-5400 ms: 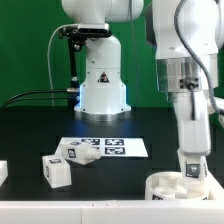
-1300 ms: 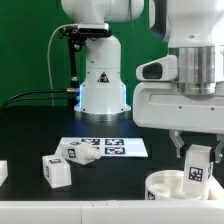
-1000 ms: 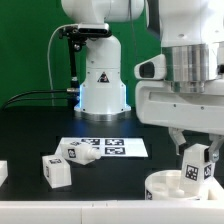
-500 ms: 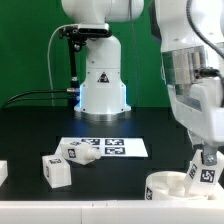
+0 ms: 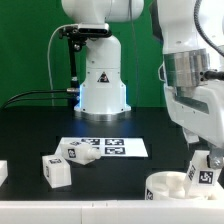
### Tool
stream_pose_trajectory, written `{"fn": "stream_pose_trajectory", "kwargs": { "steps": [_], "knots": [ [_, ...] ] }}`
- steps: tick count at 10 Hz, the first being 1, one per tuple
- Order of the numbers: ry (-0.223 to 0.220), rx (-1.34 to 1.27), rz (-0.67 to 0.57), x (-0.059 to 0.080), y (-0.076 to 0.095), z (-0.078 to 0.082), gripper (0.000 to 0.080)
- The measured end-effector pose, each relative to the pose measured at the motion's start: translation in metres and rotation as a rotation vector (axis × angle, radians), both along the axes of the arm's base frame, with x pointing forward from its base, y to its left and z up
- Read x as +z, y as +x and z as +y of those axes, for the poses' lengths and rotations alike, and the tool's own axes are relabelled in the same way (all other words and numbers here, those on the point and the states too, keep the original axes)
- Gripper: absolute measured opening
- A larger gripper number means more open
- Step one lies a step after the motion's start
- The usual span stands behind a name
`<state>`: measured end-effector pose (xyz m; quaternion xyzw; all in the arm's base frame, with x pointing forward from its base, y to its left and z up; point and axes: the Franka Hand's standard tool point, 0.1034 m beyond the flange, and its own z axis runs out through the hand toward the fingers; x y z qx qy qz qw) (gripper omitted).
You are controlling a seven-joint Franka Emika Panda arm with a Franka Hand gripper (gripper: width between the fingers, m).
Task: Assemble stool
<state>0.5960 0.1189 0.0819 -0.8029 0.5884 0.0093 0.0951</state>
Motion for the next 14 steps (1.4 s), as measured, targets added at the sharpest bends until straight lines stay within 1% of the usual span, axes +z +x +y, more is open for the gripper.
{"fn": "stream_pose_trajectory", "kwargs": {
  "steps": [1,2,5,6,7,8,9,10,13,14],
  "knots": [
    [-0.014,0.168,-0.035,0.005,0.002,-0.002,0.0642],
    [-0.019,0.290,-0.039,0.005,-0.001,0.001,0.0647],
    [-0.044,0.491,-0.072,0.004,0.000,-0.001,0.0649],
    [-0.060,0.590,-0.085,0.004,0.000,-0.001,0.0649],
    [-0.095,0.764,-0.105,0.007,0.002,0.005,0.0649],
    [-0.124,0.948,-0.138,0.009,0.004,0.006,0.0649],
    [-0.143,1.130,-0.163,0.009,0.005,0.003,0.0649],
    [-0.156,1.228,-0.164,0.009,0.005,0.001,0.0649],
    [-0.178,1.379,-0.179,0.008,0.006,-0.003,0.0649],
    [-0.201,1.516,-0.185,0.008,0.006,-0.005,0.0649]
  ]
}}
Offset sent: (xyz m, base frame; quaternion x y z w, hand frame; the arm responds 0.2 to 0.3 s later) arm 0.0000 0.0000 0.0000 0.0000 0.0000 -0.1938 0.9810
